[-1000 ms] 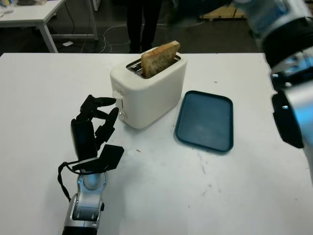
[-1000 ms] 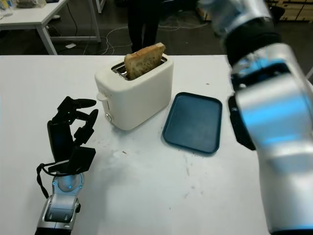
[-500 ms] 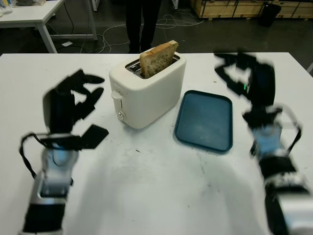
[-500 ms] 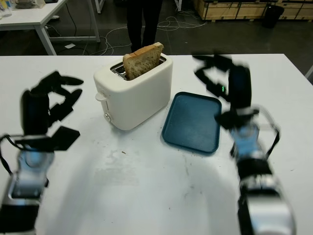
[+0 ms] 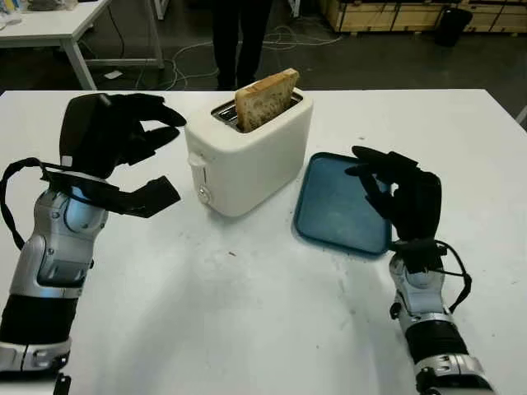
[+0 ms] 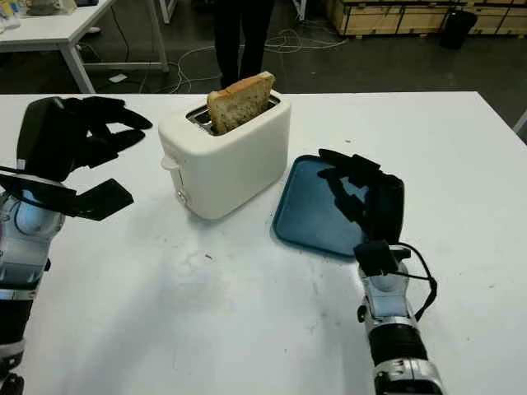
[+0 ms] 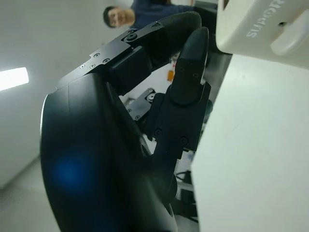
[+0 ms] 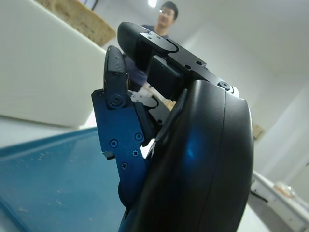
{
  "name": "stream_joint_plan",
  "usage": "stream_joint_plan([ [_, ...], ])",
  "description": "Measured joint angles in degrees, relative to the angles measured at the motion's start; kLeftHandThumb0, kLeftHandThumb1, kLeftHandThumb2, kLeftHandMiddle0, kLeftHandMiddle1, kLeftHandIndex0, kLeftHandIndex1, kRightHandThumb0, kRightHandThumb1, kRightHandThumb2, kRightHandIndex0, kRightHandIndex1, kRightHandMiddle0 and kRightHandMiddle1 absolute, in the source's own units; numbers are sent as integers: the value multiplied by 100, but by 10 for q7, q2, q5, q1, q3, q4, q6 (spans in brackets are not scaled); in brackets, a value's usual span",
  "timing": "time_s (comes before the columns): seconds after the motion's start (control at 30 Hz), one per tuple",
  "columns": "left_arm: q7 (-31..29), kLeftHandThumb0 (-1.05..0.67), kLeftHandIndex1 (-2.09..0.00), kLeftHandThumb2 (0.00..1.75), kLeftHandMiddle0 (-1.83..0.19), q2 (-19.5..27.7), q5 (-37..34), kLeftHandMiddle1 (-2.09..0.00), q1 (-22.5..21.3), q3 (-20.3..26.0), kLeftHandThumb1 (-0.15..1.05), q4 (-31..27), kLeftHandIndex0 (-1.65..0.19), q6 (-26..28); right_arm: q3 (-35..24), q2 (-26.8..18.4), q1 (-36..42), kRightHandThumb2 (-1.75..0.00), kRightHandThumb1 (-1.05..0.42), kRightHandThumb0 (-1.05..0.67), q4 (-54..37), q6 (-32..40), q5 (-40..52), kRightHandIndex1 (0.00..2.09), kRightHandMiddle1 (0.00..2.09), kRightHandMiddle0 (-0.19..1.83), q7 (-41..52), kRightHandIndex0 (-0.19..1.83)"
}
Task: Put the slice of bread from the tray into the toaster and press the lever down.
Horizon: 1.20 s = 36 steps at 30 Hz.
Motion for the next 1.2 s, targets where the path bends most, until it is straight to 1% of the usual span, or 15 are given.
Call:
stream_joint_plan([
  [0.07, -12, -34, -22, 0, -116, 4, 6, -114, -2, -9, 86, 0, -130, 5, -2, 5, 4, -36, -92, -41, -15, 5, 9, 172, 113, 66, 6, 63],
  [0.13, -24, -33, -21, 0, -114, 4, 14, -118, -2, -16, 86, 0, -131, 9, -4, 10, 5, -37, -92, -41, -30, 6, 23, 174, 119, 64, 14, 64],
  [0.23, -34, -35, -19, 0, -111, 5, 20, -124, -3, -22, 87, 0, -131, 12, -5, 18, 10, -37, -92, -42, -48, 10, 30, 174, 137, 58, 18, 67],
  [0.27, -35, -35, -19, 0, -110, 6, 24, -126, -3, -22, 87, 2, -131, 14, -5, 20, 13, -37, -92, -42, -54, 12, 30, 175, 137, 57, 18, 67],
  [0.33, -37, -34, -18, 0, -108, 6, 24, -129, -5, -26, 87, 4, -130, 16, -8, 22, 17, -38, -92, -44, -62, 15, 31, 175, 130, 60, 19, 66],
  [0.4, -42, -34, -16, 0, -106, 6, 30, -134, -8, -32, 87, 6, -130, 19, -10, 23, 19, -38, -92, -46, -64, 15, 33, 175, 128, 63, 24, 67],
  [0.53, -62, -33, -15, 1, -103, 10, 45, -139, -17, -43, 89, 9, -128, 42, -14, 23, 20, -39, -92, -47, -66, 15, 33, 175, 131, 62, 29, 66],
  [0.63, -84, -31, -14, 1, -102, 14, 47, -139, -20, -49, 90, 9, -127, 63, -16, 23, 20, -38, -92, -45, -69, 15, 33, 175, 133, 61, 31, 66],
  [0.73, -92, -30, -14, 1, -102, 16, 48, -138, -26, -54, 90, 11, -129, 72, -21, 23, 20, -37, -92, -45, -70, 15, 33, 175, 135, 61, 33, 65],
  [0.83, -93, -30, -15, 1, -102, 18, 55, -137, -33, -59, 90, 19, -131, 76, -26, 23, 20, -36, -92, -44, -71, 15, 33, 175, 136, 60, 34, 65],
  [0.9, -94, -29, -17, 0, -102, 19, 55, -142, -35, -61, 89, 25, -133, 76, -27, 23, 20, -36, -92, -43, -71, 15, 32, 175, 137, 60, 35, 65],
  [1.2, -97, -27, -19, 1, -100, 19, 54, -147, -48, -75, 91, 55, -133, 76, -37, 22, 20, -34, -92, -42, -71, 14, 19, 175, 140, 57, 30, 66],
])
